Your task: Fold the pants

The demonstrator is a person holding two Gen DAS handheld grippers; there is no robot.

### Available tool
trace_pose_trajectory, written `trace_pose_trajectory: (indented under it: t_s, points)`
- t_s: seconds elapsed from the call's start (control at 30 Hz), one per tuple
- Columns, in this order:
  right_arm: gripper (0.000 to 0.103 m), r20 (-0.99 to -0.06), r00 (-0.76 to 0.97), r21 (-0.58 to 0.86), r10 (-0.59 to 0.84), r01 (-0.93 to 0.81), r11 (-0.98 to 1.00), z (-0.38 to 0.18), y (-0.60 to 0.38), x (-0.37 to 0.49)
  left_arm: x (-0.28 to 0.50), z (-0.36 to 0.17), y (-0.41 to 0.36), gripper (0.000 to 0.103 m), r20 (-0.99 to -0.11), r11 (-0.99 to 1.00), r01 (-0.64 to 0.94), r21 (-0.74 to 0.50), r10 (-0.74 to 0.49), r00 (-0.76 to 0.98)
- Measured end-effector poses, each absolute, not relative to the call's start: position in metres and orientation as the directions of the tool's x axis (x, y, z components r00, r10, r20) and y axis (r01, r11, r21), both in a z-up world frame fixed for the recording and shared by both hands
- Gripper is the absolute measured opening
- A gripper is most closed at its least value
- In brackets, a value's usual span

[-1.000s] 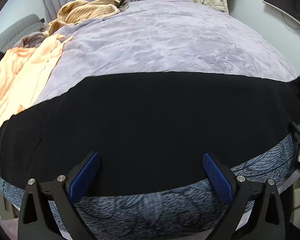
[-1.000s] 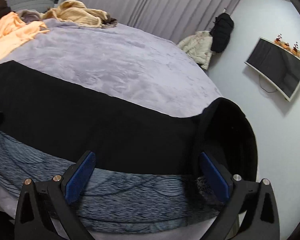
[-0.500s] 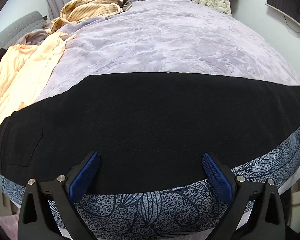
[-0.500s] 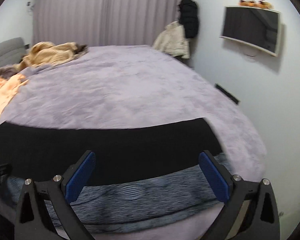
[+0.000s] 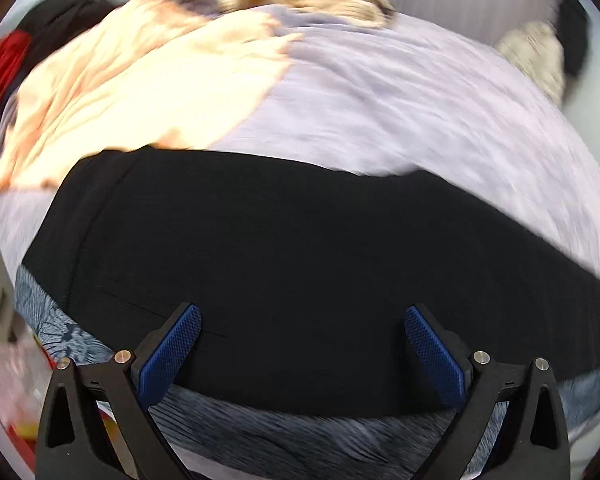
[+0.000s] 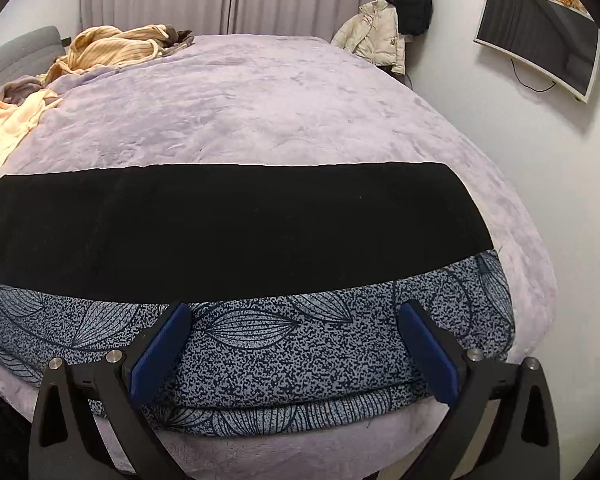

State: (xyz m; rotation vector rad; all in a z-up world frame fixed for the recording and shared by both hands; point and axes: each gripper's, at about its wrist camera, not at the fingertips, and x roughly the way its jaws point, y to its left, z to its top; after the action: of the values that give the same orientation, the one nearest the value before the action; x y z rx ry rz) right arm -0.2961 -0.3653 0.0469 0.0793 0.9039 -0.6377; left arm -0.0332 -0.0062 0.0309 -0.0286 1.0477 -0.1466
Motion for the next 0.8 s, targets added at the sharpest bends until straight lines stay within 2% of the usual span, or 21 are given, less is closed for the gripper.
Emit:
trace_pose_trajectory:
  t_s: [0.1, 0.23, 0.33, 0.43, 0.63, 0.8]
  points:
    - [0.103, -0.751, 0.491, -0.132, -0.442, 0.545, 0.828, 0.054, -0.347, -0.283, -0.027, 0.034, 0.005, 0.102, -0.853, 0.996, 0.048, -0.081, -0.094, 0.513]
    - [0.103, -0.742, 0.578, -0.071, -0.341, 0.437, 0.897, 0.057, -0.295, -0.251, -0.027, 0.018, -0.005, 0.102, -0.846, 0.994, 0.069, 0.079, 0.031, 0.532]
    - [0.103, -0.748, 0.606, -0.102, -0.273, 0.301, 0.948, 0.051, -0.249, -0.218, -0.03, 0.015, -0.003, 0.102, -0.825, 0.993, 0.077, 0.089, 0.03, 0.564]
    - [0.103, -0.813, 0.542, -0.116, -0.21, 0.203, 0.972, 0.03, -0.219, -0.192, -0.035, 0.015, 0.0, 0.102, -0.829, 0.994, 0.08, 0.076, 0.018, 0.558]
    - [0.103, -0.78, 0.605, -0.051, -0.16, 0.192, 0.98, 0.055, -0.207, -0.153, -0.033, 0.012, 0.002, 0.102, -0.827, 0.994, 0.087, 0.062, 0.003, 0.562]
    - [0.103, -0.751, 0.615, -0.076, -0.239, 0.279, 0.957, 0.063, -0.186, -0.085, -0.035, 0.012, 0.003, 0.102, -0.827, 0.994, 0.089, 0.06, 0.0, 0.562]
